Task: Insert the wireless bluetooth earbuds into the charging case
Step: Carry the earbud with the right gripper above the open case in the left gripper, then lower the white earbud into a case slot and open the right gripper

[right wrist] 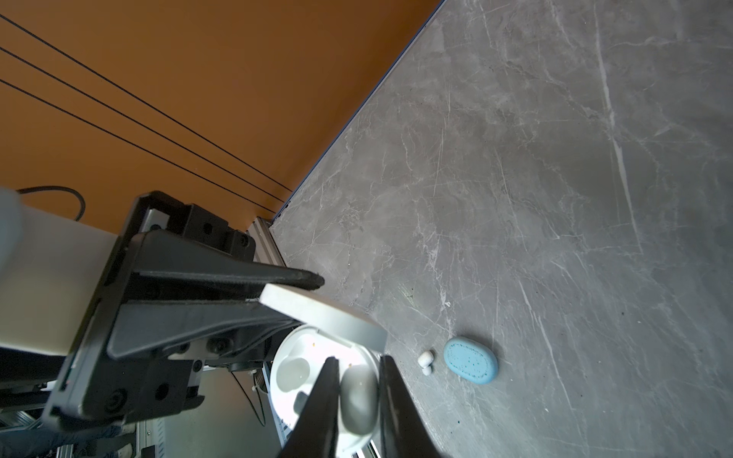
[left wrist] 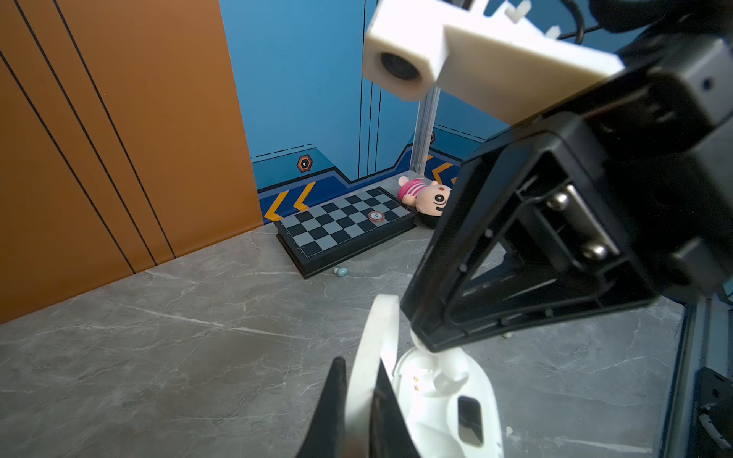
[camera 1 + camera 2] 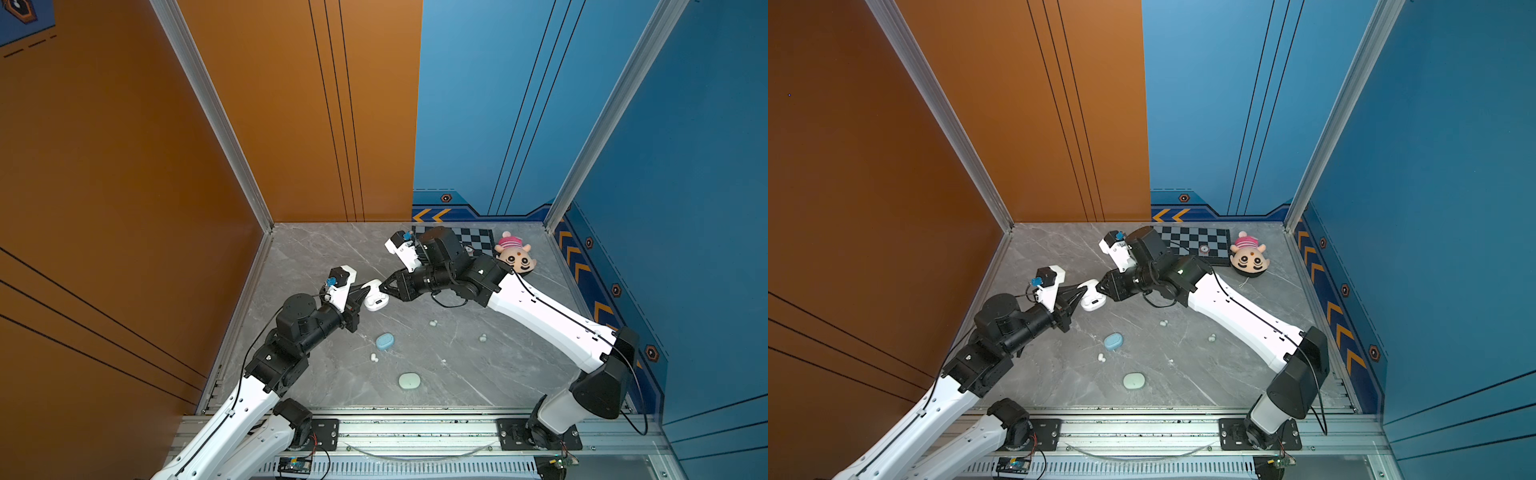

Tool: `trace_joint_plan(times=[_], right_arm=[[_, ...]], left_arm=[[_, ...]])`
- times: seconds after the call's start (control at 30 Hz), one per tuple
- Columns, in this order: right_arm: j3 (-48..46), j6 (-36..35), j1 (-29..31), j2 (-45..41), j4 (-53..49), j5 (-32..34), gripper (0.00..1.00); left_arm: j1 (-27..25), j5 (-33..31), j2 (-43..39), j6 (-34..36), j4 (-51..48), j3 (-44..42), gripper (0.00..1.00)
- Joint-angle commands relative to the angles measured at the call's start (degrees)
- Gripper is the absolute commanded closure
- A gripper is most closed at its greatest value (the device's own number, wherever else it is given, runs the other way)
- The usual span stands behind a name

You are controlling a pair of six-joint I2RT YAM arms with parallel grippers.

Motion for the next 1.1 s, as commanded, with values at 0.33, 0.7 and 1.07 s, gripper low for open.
trace_joint_plan(times=[0.33,0.7,1.07], right_arm=[[1.2,-1.4,0.6,1.0,-1.6,1.3,0.74],[3.0,-1.4,0.8,0.8,-1.6,0.2,0.69],[3.0,7.4,-1.1,-4.9,0.0,9.6,0.65]], left_arm=[[-0.3,0.7,-0.6,0.7,1.5,1.8,1.0],[-0.3,0.5,-1.0,0.8,1.1,1.5,1.0],[1.3,-8.0,-2.6,-1.8,-6.3,2.7,1.0]])
